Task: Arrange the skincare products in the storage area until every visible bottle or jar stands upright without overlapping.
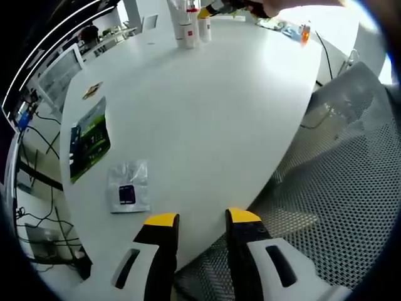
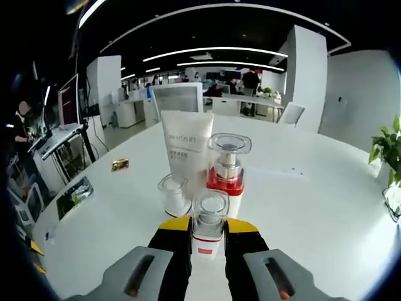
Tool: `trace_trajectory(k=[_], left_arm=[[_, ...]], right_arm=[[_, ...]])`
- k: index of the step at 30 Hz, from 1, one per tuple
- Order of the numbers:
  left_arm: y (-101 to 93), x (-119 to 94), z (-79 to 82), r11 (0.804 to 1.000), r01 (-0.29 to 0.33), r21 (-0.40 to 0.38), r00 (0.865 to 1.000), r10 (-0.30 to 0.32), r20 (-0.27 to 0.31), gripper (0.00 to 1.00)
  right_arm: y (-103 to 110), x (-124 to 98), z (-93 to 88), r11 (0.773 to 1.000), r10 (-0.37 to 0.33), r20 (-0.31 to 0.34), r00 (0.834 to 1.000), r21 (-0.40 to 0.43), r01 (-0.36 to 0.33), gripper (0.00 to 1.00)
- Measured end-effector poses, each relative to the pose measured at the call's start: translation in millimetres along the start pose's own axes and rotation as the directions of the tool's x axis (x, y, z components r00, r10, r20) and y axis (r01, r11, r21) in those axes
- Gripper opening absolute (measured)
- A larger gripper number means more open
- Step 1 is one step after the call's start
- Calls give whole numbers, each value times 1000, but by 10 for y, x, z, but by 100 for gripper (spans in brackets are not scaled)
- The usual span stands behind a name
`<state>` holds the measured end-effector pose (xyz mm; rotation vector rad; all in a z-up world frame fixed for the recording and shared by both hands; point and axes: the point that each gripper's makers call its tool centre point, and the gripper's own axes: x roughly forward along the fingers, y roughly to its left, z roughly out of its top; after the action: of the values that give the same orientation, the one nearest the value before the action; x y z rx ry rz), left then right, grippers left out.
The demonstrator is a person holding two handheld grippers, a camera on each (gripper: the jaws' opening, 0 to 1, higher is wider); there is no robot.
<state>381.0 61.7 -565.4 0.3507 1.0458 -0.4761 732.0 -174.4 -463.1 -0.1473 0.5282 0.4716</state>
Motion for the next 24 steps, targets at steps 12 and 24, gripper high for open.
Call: trace_trajectory(k=[12,24], left_arm=[[-4,3,3,1000,3,2,1000,-3,2,26],[-9,5,6,1000,7,4,1000,-7,3,24]], right_arm=[[-14,72,-71,999,-39,4,999,-3,39,13],[-61,94,-60,997,-72,32,997,-6,73,13]])
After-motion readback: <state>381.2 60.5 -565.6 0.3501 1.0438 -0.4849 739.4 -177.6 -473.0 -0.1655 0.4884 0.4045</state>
